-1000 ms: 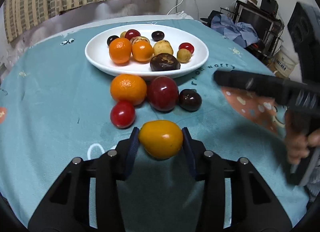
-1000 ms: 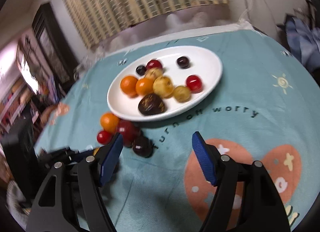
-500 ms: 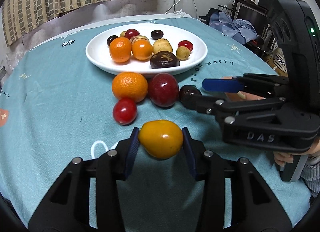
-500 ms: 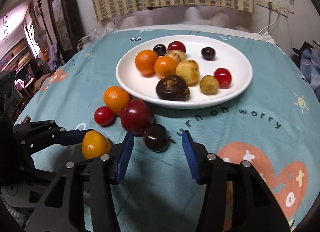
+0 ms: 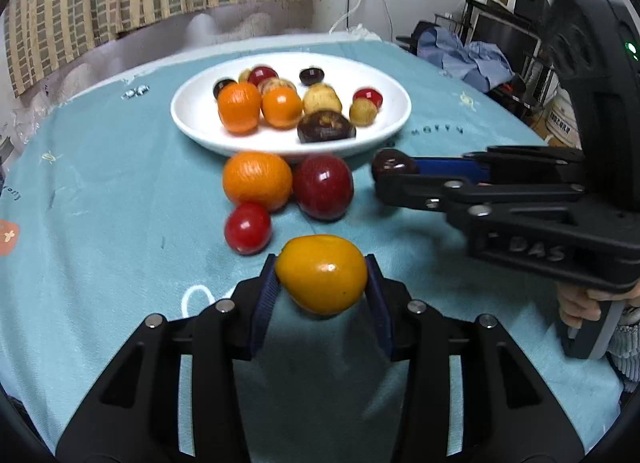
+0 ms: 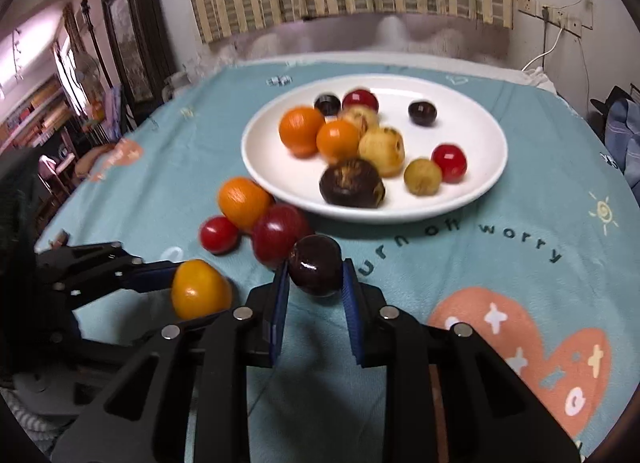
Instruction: Organize fruits
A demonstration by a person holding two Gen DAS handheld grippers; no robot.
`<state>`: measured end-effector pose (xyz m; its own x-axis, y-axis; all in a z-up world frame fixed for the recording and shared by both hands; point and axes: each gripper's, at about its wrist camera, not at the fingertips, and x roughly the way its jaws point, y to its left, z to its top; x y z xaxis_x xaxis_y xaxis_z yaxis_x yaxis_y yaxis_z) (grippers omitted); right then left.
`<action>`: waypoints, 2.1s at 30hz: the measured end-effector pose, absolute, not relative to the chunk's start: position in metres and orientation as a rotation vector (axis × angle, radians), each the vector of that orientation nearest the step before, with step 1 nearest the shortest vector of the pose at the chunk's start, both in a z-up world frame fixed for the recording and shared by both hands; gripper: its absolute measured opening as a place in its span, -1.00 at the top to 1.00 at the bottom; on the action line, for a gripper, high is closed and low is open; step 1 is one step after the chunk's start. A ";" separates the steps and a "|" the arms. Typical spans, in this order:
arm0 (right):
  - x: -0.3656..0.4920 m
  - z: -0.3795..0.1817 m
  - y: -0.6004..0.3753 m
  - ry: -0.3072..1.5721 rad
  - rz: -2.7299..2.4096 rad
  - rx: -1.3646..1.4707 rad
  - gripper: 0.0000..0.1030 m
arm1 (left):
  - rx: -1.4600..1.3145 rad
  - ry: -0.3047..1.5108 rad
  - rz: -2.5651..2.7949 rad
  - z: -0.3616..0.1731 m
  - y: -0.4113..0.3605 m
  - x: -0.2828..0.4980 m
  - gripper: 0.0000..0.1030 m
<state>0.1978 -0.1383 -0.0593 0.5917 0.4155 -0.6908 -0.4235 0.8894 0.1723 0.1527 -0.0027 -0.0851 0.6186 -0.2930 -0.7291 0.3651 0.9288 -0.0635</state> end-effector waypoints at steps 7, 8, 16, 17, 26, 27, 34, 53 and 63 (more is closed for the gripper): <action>0.204 -0.043 -0.163 0.754 0.442 0.069 0.49 | -0.021 0.752 -0.339 -0.060 0.020 0.162 0.16; 0.204 -0.037 -0.169 0.734 0.430 0.089 0.49 | -0.027 0.745 -0.329 -0.056 0.021 0.166 0.16; 0.251 -0.008 -0.188 0.675 0.343 0.136 0.49 | 0.012 0.721 -0.313 -0.027 -0.008 0.229 0.16; 0.265 -0.009 -0.188 0.682 0.330 0.147 0.49 | 0.012 0.730 -0.313 -0.032 -0.012 0.236 0.15; 0.303 -0.037 -0.201 0.699 0.322 0.302 -0.28 | -0.015 0.725 -0.282 -0.049 -0.009 0.249 -0.47; 0.298 -0.032 -0.203 0.677 0.328 0.308 -0.28 | -0.030 0.725 -0.290 -0.047 -0.006 0.248 -0.47; 0.241 0.022 -0.211 0.576 0.399 0.363 -0.48 | -0.013 0.655 -0.190 -0.037 0.022 0.212 -0.75; 0.197 -0.049 -0.192 0.750 0.372 0.273 -0.52 | 0.058 0.725 -0.088 -0.073 0.029 0.168 -0.84; 0.194 -0.052 -0.186 0.759 0.370 0.239 -0.52 | 0.093 0.730 -0.087 -0.074 0.025 0.169 -0.85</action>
<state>0.1936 -0.1864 -0.0523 0.6659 0.4097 -0.6234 -0.2395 0.9089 0.3415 0.1688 0.0247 -0.0742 0.7418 -0.0466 -0.6690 0.1112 0.9923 0.0541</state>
